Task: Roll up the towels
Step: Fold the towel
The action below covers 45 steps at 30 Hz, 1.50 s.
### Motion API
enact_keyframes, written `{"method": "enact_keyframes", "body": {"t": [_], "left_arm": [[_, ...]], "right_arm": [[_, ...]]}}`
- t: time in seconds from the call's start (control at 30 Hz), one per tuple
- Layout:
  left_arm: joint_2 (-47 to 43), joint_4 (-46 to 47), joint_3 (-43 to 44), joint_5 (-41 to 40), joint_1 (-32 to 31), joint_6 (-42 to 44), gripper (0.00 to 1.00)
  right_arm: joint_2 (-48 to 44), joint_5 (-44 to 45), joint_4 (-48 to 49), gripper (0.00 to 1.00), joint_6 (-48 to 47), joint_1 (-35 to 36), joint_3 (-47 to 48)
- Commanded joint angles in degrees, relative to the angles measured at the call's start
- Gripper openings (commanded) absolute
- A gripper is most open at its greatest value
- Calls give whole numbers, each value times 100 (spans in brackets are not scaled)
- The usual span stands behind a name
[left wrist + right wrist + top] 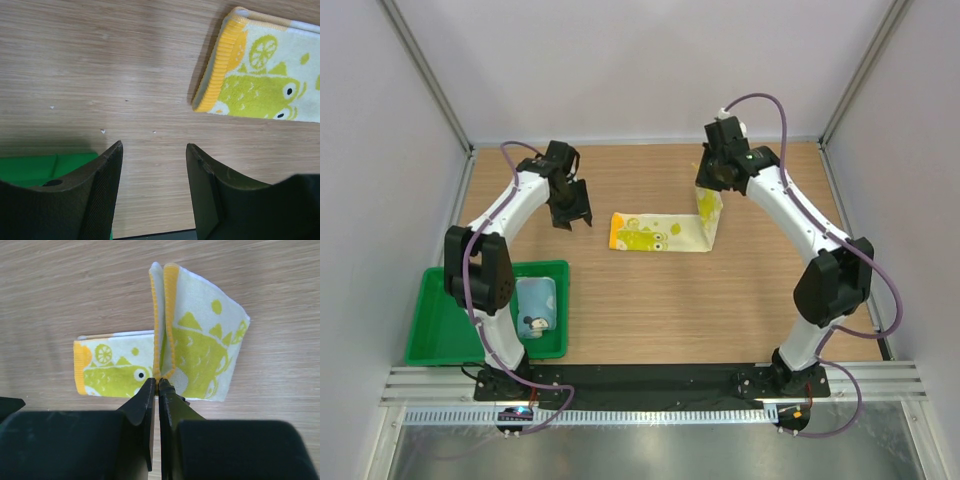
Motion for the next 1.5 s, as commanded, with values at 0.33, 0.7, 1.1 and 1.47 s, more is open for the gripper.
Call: {"method": "enact_keyframes", "body": {"t": [0.33, 0.7, 1.1, 1.47], "left_arm": [[40, 114, -22, 130, 81, -1, 54], [40, 105, -39, 87, 98, -1, 54], [49, 105, -39, 95, 142, -1, 54], [84, 105, -74, 227, 204, -10, 54]], "right_arm": [[381, 118, 187, 2, 105, 852, 585], [767, 197, 363, 2, 149, 1484, 955], [1356, 13, 1354, 1, 395, 2196, 340], [1901, -339, 2130, 14, 360, 2487, -205]]}}
